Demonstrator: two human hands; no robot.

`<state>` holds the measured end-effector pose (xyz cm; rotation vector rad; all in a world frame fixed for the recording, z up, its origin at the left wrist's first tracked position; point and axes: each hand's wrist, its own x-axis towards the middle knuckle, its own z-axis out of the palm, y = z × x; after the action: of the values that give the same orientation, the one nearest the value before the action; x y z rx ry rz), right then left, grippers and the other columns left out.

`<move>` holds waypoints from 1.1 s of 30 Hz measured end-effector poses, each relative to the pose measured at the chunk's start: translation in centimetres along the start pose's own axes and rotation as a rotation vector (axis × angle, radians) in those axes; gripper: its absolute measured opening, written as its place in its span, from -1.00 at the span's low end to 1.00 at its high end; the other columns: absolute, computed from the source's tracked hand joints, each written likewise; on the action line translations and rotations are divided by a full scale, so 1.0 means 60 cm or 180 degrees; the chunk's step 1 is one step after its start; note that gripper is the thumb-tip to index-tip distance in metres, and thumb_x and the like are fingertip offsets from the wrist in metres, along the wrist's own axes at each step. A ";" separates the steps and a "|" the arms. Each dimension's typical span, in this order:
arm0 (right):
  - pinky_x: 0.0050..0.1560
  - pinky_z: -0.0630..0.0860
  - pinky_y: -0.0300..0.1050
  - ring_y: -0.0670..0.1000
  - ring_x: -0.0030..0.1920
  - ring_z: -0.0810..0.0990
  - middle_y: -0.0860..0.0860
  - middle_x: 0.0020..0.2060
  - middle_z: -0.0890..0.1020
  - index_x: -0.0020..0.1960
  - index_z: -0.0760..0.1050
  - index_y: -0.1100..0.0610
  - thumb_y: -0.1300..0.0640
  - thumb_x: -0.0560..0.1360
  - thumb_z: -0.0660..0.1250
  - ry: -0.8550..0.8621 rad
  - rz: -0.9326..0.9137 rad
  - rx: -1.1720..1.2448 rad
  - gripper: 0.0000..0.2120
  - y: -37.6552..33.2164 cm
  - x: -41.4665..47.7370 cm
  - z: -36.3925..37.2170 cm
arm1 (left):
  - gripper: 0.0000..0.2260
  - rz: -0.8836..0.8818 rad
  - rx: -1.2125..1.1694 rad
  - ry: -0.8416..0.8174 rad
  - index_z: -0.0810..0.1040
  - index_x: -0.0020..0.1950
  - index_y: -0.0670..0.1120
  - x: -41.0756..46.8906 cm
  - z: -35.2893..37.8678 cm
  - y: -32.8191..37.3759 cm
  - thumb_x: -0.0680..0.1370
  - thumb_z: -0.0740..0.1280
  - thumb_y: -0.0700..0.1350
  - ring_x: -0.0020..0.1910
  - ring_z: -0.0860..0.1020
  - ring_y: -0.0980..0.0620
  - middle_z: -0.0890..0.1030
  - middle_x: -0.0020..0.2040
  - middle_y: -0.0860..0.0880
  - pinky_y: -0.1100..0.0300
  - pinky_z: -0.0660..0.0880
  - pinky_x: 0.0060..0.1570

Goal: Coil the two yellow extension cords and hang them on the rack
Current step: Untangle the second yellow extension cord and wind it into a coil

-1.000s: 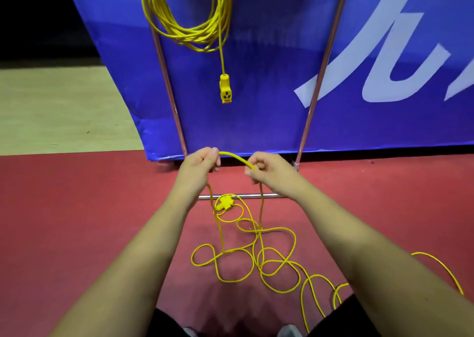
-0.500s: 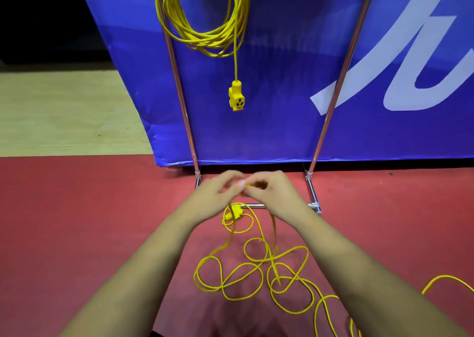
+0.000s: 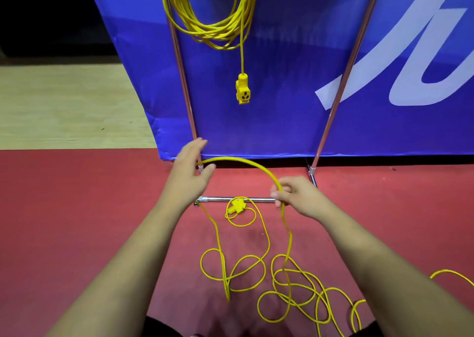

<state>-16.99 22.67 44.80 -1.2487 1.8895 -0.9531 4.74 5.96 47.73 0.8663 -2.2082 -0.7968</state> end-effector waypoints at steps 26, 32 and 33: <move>-0.38 0.29 -0.23 -0.15 -0.43 0.34 -0.11 -0.47 0.45 -0.12 0.58 0.23 0.23 0.50 0.39 -0.0420 -0.0607 0.0300 -0.94 -0.051 -0.003 0.027 | -0.72 -0.0065 -0.0682 -0.1574 0.52 -0.18 -0.12 -0.032 0.056 0.060 0.57 0.24 0.06 -0.37 0.51 0.10 0.59 -0.35 0.01 0.21 0.45 -0.30; -0.23 0.40 -0.33 -0.14 -0.30 0.48 -0.04 -0.35 0.51 -0.26 0.45 0.08 0.34 0.50 0.28 -0.0792 0.0488 -0.0851 -0.77 0.103 -0.030 -0.003 | -0.73 -0.1049 -0.1924 0.0298 0.47 -0.20 -0.14 -0.009 0.038 0.032 0.63 0.18 -0.03 -0.37 0.48 0.10 0.50 -0.34 0.00 0.18 0.39 -0.23; -0.22 0.40 -0.34 -0.07 -0.23 0.52 -0.05 -0.36 0.51 -0.26 0.42 0.09 0.38 0.51 0.24 -0.0783 0.0718 -0.0848 -0.74 0.127 -0.041 -0.009 | -0.73 -0.1176 -0.1779 0.0394 0.46 -0.22 -0.11 -0.006 0.032 0.020 0.63 0.18 -0.04 -0.37 0.51 0.10 0.51 -0.36 0.02 0.16 0.38 -0.23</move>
<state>-20.07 27.17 38.95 -1.2069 1.9505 -0.4197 3.15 7.54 47.29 1.0045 -1.6023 -1.4068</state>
